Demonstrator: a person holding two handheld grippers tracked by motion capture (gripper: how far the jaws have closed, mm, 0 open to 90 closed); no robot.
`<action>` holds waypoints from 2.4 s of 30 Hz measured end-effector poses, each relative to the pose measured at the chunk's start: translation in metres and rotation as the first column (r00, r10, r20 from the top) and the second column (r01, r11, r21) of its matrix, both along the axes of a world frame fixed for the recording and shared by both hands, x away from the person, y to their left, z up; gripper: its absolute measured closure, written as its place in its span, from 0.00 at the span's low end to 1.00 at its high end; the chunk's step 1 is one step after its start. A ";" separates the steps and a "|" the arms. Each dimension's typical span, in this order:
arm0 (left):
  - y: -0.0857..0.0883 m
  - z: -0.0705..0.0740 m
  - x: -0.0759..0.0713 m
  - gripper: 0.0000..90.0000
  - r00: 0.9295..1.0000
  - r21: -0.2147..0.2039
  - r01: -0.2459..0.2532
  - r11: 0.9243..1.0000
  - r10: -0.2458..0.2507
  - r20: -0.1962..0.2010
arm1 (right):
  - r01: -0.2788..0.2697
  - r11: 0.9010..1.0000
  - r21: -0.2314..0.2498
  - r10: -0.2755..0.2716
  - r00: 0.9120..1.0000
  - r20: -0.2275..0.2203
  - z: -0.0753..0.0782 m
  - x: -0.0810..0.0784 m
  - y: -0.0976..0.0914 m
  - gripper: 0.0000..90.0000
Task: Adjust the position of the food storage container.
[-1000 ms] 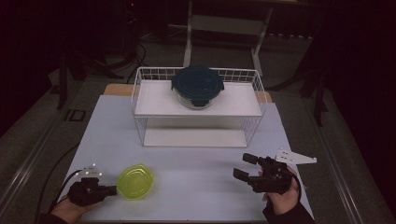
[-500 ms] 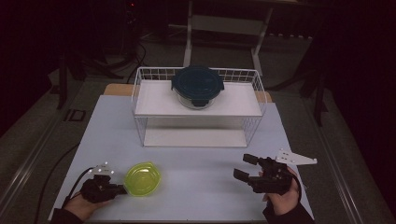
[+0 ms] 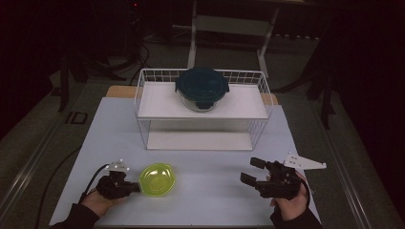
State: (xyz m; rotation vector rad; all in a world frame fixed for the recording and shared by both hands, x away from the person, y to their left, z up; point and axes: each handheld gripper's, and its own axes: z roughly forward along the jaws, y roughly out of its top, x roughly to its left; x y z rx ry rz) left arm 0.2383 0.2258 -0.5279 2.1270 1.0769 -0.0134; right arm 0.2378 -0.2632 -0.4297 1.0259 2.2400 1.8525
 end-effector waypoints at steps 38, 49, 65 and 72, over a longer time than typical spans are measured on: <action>-0.083 -0.002 0.048 0.98 0.998 -0.034 0.065 0.997 -0.065 0.002 | 0.000 1.000 -0.006 0.000 1.000 -0.002 -0.006 0.002 0.002 0.20; -0.108 -0.002 0.058 0.98 0.996 -0.048 0.088 0.995 -0.088 -0.001 | -0.003 1.000 -0.016 0.003 1.000 -0.006 -0.008 0.003 0.004 0.21; -0.144 -0.006 0.070 0.98 0.992 -0.077 0.126 0.989 -0.125 0.006 | 0.003 0.999 -0.032 -0.003 1.000 0.001 -0.009 0.003 0.004 0.21; -0.144 -0.006 0.066 0.98 0.991 -0.054 0.134 0.989 -0.134 0.003 | 0.015 0.999 -0.045 -0.015 1.000 0.005 -0.009 0.003 0.004 0.21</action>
